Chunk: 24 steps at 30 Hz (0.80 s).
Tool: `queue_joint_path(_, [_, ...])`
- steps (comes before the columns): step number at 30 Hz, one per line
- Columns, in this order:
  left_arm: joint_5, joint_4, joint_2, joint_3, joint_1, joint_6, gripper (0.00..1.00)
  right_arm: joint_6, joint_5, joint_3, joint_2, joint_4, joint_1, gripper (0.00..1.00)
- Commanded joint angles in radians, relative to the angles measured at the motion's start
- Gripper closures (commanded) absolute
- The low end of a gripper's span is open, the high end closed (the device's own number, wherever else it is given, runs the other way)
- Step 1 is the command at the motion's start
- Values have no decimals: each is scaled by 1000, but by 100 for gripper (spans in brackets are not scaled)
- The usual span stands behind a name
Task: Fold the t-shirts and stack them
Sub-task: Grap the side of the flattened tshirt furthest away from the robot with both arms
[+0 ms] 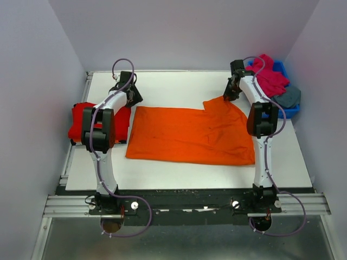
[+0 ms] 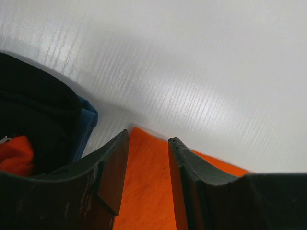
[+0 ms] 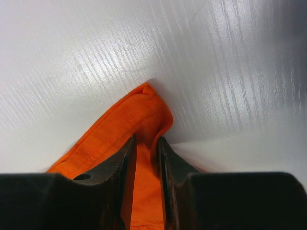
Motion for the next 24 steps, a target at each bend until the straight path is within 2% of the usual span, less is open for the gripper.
queue_joint_path(1, [23, -29, 51, 43, 7, 17, 47, -9, 21, 8, -22, 27, 5, 68])
queue_joint_path(7, [26, -58, 102, 92, 7, 17, 48, -32, 39, 22, -25, 54, -9, 68])
queue_joint_path(10, [22, -72, 126, 109, 7, 13, 51, -40, 20, 22, -26, 62, -15, 81])
queue_joint_path(14, [8, -93, 149, 132, 5, 13, 52, -46, 6, -2, -40, 88, -17, 91])
queue_joint_path(18, [-1, -103, 148, 127, 7, 16, 55, -53, -5, -9, -43, 96, -17, 98])
queue_joint_path(21, [-1, -101, 138, 109, 3, 16, 58, -56, -6, -22, -52, 110, -17, 99])
queue_joint_path(23, [-1, -75, 120, 72, -3, 20, 69, -58, -8, -42, -69, 128, -17, 99])
queue_joint_path(24, [5, -51, 109, 51, -4, 23, 78, -60, -6, -53, -75, 137, -17, 99])
